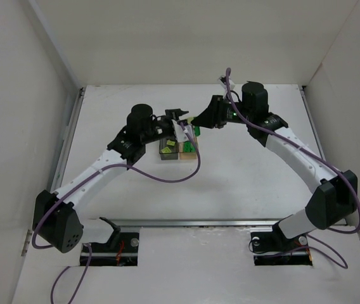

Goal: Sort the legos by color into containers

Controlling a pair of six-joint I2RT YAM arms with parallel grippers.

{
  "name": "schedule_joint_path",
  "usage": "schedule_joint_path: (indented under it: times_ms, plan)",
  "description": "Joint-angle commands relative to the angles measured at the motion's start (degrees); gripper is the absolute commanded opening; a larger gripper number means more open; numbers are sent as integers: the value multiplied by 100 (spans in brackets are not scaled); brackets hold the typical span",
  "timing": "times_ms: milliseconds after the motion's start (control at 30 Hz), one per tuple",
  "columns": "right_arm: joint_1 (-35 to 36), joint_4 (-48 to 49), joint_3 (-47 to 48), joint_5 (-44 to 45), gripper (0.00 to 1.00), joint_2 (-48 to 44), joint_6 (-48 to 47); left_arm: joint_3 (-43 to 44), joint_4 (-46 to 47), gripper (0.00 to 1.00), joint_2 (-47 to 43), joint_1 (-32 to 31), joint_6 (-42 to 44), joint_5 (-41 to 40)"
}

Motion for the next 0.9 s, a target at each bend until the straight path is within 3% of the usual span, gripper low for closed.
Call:
schedule_joint_path:
  times_ms: [0,167,300,433,600,700,733,867]
  plan:
    - [34,235,-66,-153,0,-215,57,345,211,47,-85,-23,-133,231]
    - [34,288,-119,-153,0,-215,57,345,150,47,-85,-23,-186,538]
    - [34,288,-119,-153,0,-215,57,345,150,57,-85,-23,-309,601]
    - [34,288,-119,-153,0,-215,57,345,211,58,-138,-23,-362,601]
    - [34,288,-66,-205,0,-215,57,345,211,26,-138,-23,-423,601]
    - [34,288,-66,-258,0,-215,-5,345,211,13,-138,-23,-475,601]
    - [34,288,-66,-258,0,-215,-5,345,211,2,-138,-23,-476,601]
    - [34,288,-189,-311,0,-215,-57,397,-94,0,-138,-23,-398,452]
